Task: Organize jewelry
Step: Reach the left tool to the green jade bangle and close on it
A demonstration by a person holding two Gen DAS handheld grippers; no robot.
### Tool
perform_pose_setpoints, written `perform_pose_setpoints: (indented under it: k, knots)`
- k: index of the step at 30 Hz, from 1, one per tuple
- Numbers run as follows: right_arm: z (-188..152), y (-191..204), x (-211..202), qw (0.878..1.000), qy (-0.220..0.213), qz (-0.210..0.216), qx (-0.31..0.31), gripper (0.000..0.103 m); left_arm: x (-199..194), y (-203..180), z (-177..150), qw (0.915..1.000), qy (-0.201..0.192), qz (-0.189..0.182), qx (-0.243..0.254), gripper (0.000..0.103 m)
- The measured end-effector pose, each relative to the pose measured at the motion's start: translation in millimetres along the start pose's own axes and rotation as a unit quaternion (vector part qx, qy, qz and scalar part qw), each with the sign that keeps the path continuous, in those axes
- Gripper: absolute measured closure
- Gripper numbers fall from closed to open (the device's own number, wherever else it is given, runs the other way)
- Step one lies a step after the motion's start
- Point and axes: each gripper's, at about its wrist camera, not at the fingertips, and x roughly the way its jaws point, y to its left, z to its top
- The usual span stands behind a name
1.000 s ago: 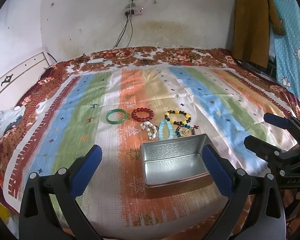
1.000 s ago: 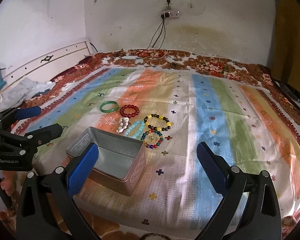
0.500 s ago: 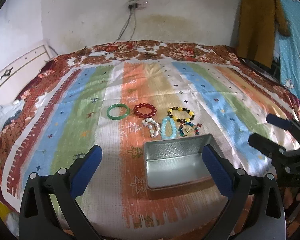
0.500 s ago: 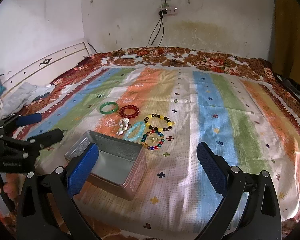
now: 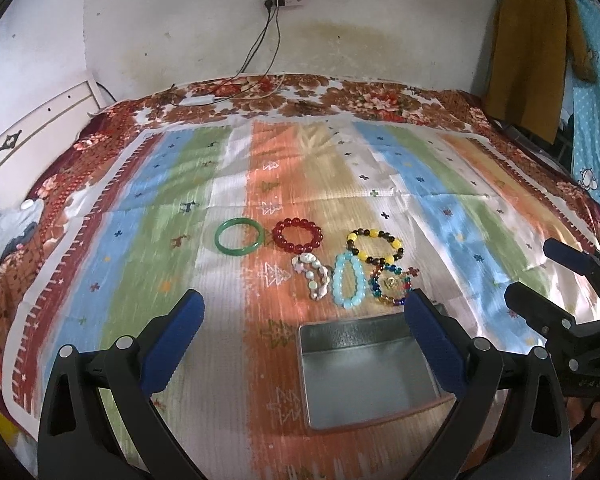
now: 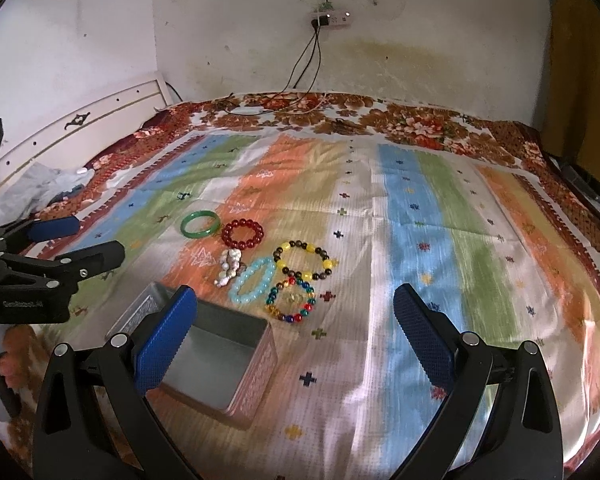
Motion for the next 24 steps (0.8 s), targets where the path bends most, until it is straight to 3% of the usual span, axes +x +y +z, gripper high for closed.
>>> perform_pose_setpoints:
  k: [18, 24]
  knots:
    - [21, -5, 27, 1.0, 0.013, 0.005, 0.004, 0.003, 30, 2, 31, 0.9996, 0.008, 0.023, 0.017, 0.005]
    - [29, -10, 39, 1.0, 0.022, 0.01, 0.013, 0.003, 45, 15, 42, 0.9995, 0.018, 0.027, 0.0, 0.005]
